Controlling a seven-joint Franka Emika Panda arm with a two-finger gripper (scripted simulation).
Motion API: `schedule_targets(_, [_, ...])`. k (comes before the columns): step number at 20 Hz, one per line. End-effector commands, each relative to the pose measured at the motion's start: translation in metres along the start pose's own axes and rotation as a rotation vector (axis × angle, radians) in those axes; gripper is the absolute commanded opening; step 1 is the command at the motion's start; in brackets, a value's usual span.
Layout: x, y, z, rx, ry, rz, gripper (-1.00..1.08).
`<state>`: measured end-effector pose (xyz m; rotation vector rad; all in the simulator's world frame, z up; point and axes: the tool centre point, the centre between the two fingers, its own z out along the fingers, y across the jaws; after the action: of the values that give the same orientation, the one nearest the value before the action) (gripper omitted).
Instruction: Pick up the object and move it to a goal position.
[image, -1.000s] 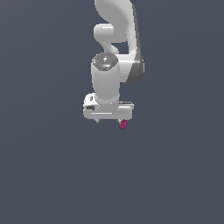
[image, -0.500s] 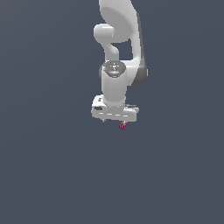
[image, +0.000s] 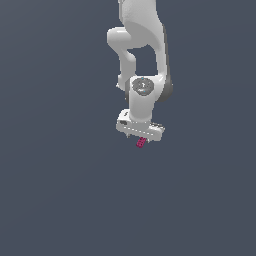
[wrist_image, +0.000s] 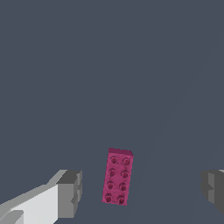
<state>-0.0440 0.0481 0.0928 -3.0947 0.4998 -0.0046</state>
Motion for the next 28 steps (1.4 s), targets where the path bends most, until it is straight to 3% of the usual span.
schedule_targets(1, [-0.011,-0.004,0.009,-0.002,0.0,0.041,1.0])
schedule_targets(11, [-0.035,-0.012,0.029,-0.007,-0.001,0.13,1.0])
schedule_targets(20, [-0.037,-0.012,0.035,-0.007,-0.002,0.134,1.0])
schedule_targets(28, [-0.039,-0.012,0.068,-0.007,-0.002,0.137,1.0])
